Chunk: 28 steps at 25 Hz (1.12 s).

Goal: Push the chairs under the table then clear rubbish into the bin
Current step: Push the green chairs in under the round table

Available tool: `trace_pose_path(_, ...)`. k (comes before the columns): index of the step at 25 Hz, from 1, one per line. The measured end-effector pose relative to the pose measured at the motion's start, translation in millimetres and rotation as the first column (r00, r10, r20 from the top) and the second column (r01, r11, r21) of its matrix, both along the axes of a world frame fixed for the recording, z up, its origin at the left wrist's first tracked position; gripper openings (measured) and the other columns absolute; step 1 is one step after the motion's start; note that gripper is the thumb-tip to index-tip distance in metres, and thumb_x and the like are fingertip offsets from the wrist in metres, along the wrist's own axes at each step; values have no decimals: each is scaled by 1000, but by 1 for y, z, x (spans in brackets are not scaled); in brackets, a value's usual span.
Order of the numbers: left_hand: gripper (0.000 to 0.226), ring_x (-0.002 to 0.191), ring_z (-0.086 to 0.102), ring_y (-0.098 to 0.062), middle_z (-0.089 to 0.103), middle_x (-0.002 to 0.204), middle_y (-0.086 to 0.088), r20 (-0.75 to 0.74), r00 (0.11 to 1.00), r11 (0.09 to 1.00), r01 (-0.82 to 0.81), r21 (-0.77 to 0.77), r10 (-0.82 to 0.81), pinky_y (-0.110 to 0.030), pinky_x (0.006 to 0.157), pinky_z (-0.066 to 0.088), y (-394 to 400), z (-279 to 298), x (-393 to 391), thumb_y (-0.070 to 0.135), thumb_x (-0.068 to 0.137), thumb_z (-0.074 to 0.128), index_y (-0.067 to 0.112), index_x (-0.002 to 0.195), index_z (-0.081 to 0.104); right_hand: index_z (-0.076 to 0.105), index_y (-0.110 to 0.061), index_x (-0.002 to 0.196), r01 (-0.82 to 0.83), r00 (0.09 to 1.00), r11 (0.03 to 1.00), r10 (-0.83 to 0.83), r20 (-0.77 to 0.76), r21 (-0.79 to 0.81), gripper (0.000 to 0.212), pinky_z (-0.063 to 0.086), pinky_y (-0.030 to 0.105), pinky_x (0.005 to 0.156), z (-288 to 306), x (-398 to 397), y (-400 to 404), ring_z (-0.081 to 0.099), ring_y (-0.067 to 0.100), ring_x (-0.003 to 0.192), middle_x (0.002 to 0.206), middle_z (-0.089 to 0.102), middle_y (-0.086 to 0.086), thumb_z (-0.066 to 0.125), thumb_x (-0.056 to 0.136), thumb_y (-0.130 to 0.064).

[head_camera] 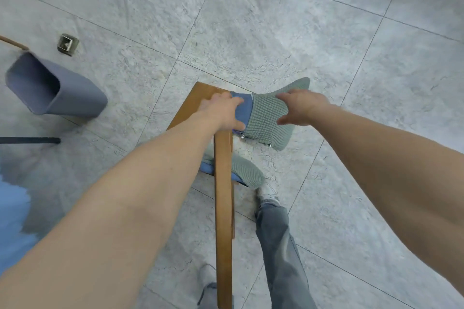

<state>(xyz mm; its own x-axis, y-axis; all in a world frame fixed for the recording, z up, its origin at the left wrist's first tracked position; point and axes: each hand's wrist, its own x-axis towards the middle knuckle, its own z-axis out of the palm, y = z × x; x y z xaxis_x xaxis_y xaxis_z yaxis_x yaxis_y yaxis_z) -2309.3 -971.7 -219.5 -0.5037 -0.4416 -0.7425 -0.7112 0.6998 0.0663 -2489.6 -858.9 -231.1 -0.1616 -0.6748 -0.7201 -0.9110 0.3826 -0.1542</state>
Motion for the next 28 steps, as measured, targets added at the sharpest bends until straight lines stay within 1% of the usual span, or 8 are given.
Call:
trace_pose_path(3,87,143,26,-32,30,156,-7,43,996,996,77,-36,-75,-58,114,21,-20,-41,-20,61,80,65,32,152,27,22,-38,152,-30,999,999,30,16,-18,90,37,57,106,-49,-4,-14,30,31,143,158,29,3,68,79,-62)
trace_pose_path(6,80,130,44,-32,49,139,-5,108,986,992,127,-24,-123,-60,109,21,-37,-65,-38,66,78,65,29,144,39,23,-41,150,-63,998,998,64,17,-7,94,30,59,109,-80,-15,-29,22,31,145,157,30,2,70,73,-67)
trace_pose_path(9,74,118,53,-28,58,127,-1,138,983,992,114,49,-119,-49,96,32,-49,-80,-49,65,76,69,25,135,47,38,-33,142,-96,995,995,94,38,28,94,35,59,105,-99,-22,-47,33,30,138,145,46,1,78,64,-64)
trace_pose_path(13,69,113,55,-27,60,121,-2,144,983,993,103,57,-110,-41,83,34,-50,-80,-53,62,76,72,20,126,51,50,-23,122,-205,979,978,205,4,42,84,40,50,99,-102,-21,-62,56,26,112,116,60,-1,80,57,-67)
trace_pose_path(16,62,110,55,-27,59,113,-1,134,983,991,123,49,-129,-43,86,31,-33,-67,-45,60,79,71,18,121,52,53,-23,115,-299,953,953,300,-38,42,82,40,46,98,-88,-13,-56,58,24,104,106,63,-3,77,55,-73)
trace_pose_path(19,58,109,56,-27,61,115,-2,116,983,989,142,31,-144,-47,95,33,-10,-40,-27,55,81,71,18,121,51,54,-28,108,-323,946,945,324,-11,46,78,45,35,72,-56,-2,-38,57,21,94,96,62,-5,77,50,-75)
trace_pose_path(21,55,109,56,-26,61,115,-2,103,985,990,135,29,-137,-47,95,34,5,-19,-12,51,83,71,19,121,52,54,-30,101,-349,937,936,349,0,38,73,42,32,64,-34,10,-27,55,20,90,91,60,-6,78,49,-75)
trace_pose_path(28,55,112,55,-27,62,114,-3,74,994,996,77,-41,-74,-47,97,34,60,76,78,51,84,69,21,124,48,48,-29,87,-455,890,889,452,-57,-46,64,37,31,63,70,86,15,47,18,84,83,56,-6,77,53,-75)
